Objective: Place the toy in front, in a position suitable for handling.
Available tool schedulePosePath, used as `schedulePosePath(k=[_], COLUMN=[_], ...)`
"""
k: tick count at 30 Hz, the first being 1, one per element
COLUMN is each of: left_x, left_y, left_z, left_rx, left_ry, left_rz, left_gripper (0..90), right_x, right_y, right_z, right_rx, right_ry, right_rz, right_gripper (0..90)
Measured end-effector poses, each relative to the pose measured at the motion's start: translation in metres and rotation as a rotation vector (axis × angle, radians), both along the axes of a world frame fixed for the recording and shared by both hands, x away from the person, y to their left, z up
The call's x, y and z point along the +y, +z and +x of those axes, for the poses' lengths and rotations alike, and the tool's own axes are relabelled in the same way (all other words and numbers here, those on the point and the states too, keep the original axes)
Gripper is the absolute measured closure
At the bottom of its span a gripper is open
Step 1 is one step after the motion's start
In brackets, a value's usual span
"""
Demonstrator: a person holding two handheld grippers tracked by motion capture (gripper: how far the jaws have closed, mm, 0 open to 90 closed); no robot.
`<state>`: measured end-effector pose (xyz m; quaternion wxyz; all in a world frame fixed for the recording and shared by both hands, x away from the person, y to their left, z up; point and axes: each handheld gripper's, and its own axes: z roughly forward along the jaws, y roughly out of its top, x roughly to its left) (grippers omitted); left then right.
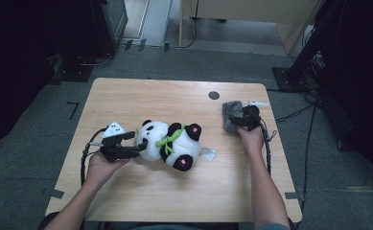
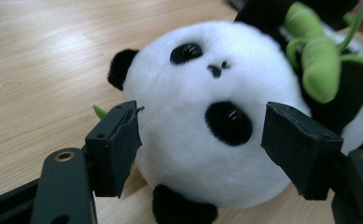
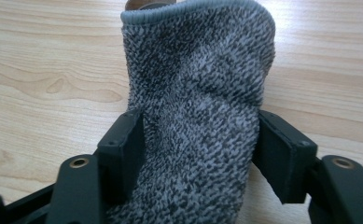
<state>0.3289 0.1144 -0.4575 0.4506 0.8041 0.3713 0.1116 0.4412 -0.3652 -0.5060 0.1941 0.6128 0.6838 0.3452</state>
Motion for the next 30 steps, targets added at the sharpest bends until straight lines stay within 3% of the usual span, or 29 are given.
schedulePosePath(k=[8, 10, 12, 13, 16, 20, 26, 30], left_x=[0.005, 0.005, 0.002, -0.001, 0.000, 0.002, 0.005, 0.004], left_y=[-0.004, -0.004, -0.006, -0.009, -0.013, -0.022, -0.029, -0.038], left_z=[0.005, 0.003, 0.002, 0.002, 0.004, 0.010, 0.015, 0.019], left_rx=[0.075, 0.055, 0.047, 0.045, 0.014, 0.056, 0.074, 0.076], left_ry=[-0.008, -0.019, -0.030, -0.028, -0.019, -0.029, -0.067, -0.111], left_rz=[-0.081, -0.092, -0.070, -0.045, -0.043, -0.087, -0.102, -0.136], left_gripper=[25.9, 26.4, 25.9, 24.3, 15.7, 7.8, 1.5, 1.6], right_x=[-0.001, -0.002, -0.002, -0.001, 0.000, 0.001, 0.003, 0.005], right_y=[-0.003, -0.001, 0.000, 0.000, -0.001, -0.004, -0.004, -0.003], right_z=[0.004, 0.003, 0.003, 0.003, 0.003, 0.005, 0.006, 0.006], right_rx=[0.020, 0.017, 0.005, 0.008, 0.013, 0.026, 0.036, 0.050], right_ry=[0.002, -0.005, 0.005, 0.008, 0.013, 0.015, 0.032, 0.061], right_rz=[0.032, 0.062, 0.065, 0.057, 0.058, 0.043, 0.032, 0.035], right_gripper=[40.2, 40.7, 40.4, 40.0, 39.9, 41.8, 50.4, 62.8])
